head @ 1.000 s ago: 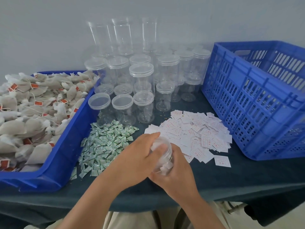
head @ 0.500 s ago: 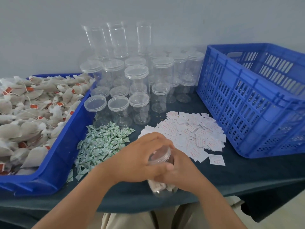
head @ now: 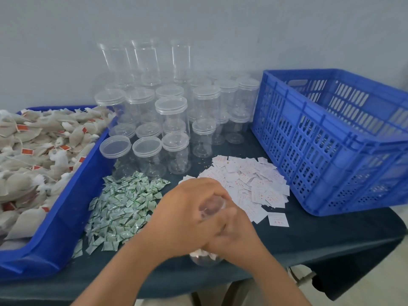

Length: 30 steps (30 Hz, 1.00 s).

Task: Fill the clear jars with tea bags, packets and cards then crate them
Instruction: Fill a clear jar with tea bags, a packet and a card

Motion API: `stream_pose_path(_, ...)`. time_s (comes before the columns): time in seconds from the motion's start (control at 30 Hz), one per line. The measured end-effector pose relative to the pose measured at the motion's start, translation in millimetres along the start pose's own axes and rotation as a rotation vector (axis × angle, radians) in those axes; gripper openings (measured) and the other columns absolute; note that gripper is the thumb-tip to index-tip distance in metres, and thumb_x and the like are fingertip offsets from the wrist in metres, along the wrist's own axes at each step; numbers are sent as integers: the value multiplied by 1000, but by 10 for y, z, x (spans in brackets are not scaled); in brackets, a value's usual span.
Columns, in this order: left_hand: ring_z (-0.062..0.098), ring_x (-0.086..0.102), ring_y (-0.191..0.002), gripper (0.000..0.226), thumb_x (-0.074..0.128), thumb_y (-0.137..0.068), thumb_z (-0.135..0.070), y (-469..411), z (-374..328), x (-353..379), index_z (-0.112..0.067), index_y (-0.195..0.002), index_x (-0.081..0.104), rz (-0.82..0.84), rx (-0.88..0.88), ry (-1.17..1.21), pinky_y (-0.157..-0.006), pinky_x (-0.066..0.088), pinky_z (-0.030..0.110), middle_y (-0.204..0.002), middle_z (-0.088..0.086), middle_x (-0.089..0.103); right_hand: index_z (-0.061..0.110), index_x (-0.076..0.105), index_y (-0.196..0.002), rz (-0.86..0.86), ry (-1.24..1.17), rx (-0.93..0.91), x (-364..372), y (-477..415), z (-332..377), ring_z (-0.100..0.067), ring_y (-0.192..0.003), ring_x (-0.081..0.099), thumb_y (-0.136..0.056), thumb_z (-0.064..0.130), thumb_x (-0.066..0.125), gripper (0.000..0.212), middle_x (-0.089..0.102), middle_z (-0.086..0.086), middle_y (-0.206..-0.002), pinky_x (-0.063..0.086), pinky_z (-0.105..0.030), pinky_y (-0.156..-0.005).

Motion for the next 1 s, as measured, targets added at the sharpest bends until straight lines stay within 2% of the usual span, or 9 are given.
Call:
stream_pose_path(0.1, 4, 54, -135, 33, 69, -98, -44, -1, 117, -34, -38, -130, 67, 202, 66, 173, -112, 44, 31, -137, -24, 62, 45, 59, -115, 58, -24, 53, -116, 45, -32, -3, -96, 74, -64, 56, 85, 59, 72, 20, -111, 61, -26, -78)
stream_pose_path(0.17, -7, 36, -144, 53, 62, -93, -63, 32, 239, 25, -54, -144, 49, 237, -82, 100, -119, 35, 28, -153, -36, 41, 50, 49, -110, 8, 5, 98, -93, 78, -11, 6, -92, 70, -59, 63, 80, 60, 69, 31, -108, 56, -22, -74)
stream_pose_path(0.23, -12, 38, -135, 73, 47, -80, -86, 44, 254, 86, -55, -145, 41, 148, -229, 6, -110, 38, 21, -147, -44, 34, 56, 40, -111, -112, 142, 72, -100, 79, 51, 16, -94, 61, -59, 70, 72, 63, 60, 41, -113, 47, -13, -69)
stream_pose_path(0.3, -9, 43, -122, 81, 43, -71, -94, 37, 191, 128, -52, -141, 43, 13, -291, -37, -94, 37, 13, -133, -41, 40, 55, 37, -119, -155, 269, -4, -110, 69, 132, 12, -90, 61, -61, 73, 66, 67, 60, 32, -111, 46, -13, -66)
stream_pose_path(0.43, -11, 50, -115, 63, 55, -75, -79, 13, 167, 122, -49, -130, 60, -109, -275, -20, -89, 37, 8, -123, -36, 54, 54, 44, -112, -101, 126, -5, -90, 44, 57, 1, -85, 69, -65, 53, 80, 59, 70, 28, -97, 48, -12, -64)
stream_pose_path(0.6, -21, 48, -119, 54, 65, -68, -72, -12, 216, 77, -61, -120, 57, -53, -280, 94, -92, 40, 11, -125, -42, 55, 62, 42, -115, -82, 127, -25, -92, -34, 53, 13, -98, 64, -64, 62, 77, 61, 61, 41, -113, 46, -13, -71)
stream_pose_path(0.8, -30, 38, -116, 87, 63, -63, -91, -303, -49, -162, -58, -139, 37, -27, -128, -38, -90, 32, 4, -118, -50, 45, 59, 23, -147, -51, 93, -101, -457, -40, 413, 0, -107, 71, -72, 58, 80, 94, 66, 29, -125, 63, -40, -88)
stream_pose_path(0.9, -26, 37, -118, 91, 59, -66, -91, -558, -307, -247, -49, -145, 39, -41, -19, -28, -94, 30, 1, -125, -40, 43, 53, 26, -152, -177, 217, -186, -866, -57, 707, 3, -118, 62, -65, 62, 81, 103, 56, 32, -133, 58, -27, -93)
stream_pose_path(1.0, -10, 45, -120, 87, 62, -73, -82, -989, -668, -307, -35, -145, 49, -86, 119, -18, -98, 31, 6, -133, -23, 44, 64, 26, -146, -207, 264, -170, -1351, -136, 958, 13, -101, 64, -61, 54, 84, 103, 56, 42, -120, 50, -6, -70)
Point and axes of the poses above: each hand's wrist, its own y-axis away from the middle knuckle, its own x-axis out of the palm, z = x × y, the point moved 5 cm from there along -y, towards the middle knuckle
